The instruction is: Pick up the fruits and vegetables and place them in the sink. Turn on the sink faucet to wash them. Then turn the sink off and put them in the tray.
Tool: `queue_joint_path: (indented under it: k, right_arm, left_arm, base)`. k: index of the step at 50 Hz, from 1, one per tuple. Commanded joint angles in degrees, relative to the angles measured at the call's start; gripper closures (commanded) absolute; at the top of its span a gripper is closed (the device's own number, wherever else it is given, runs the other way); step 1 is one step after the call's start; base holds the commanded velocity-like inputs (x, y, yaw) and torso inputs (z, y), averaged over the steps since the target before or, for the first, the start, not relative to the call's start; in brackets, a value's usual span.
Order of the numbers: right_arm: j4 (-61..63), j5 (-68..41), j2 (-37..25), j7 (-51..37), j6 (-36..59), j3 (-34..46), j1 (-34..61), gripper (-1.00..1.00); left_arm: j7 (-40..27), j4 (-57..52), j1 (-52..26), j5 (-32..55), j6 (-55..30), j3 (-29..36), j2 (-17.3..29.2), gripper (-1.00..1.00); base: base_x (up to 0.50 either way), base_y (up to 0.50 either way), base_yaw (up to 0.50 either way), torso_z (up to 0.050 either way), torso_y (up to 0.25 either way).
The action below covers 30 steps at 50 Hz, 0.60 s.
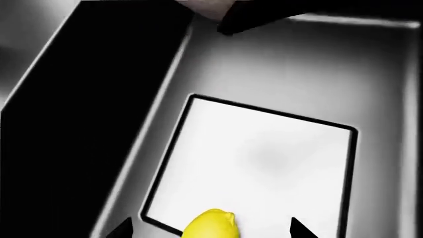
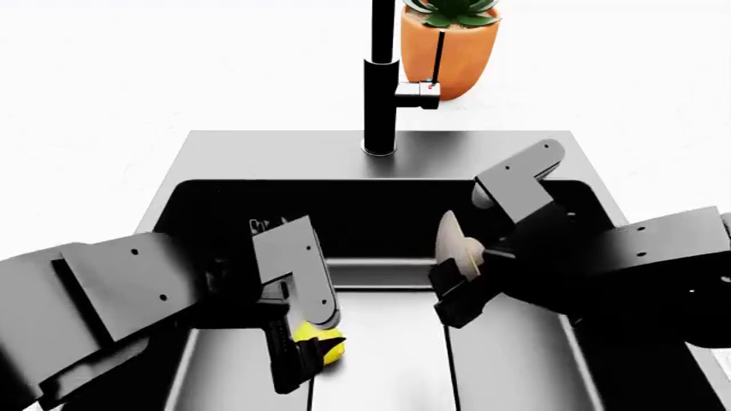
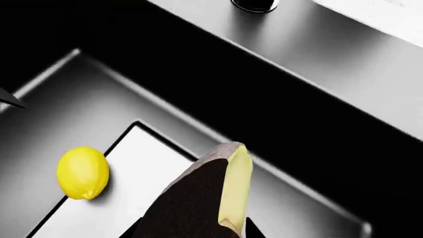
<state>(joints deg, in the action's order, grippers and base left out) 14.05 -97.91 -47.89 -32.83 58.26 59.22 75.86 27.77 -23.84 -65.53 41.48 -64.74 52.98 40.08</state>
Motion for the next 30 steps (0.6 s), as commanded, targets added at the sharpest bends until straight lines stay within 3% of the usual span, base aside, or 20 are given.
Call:
queue_joint_path:
  k: [1,30]
  right_arm:
    - [2.44,0.39,-1.97,-0.51,-0.19,-1.43,1.17,1.0]
    - [3.17,3.13,-2.46,1.08,-4.58,-1.79,-2.87,1.0]
  left_arm:
    - [1.44,6.41,1.07,-5.09,2.59,6.35,-2.61,-1.0]
    - [3.23,22.74,4.37,-13.27,13.01,13.42,-8.36,-1.0]
  base:
    - [0.0,0.0,0.0,0.0,0.0]
    - [0.0,0.0,0.0,0.0,0.0]
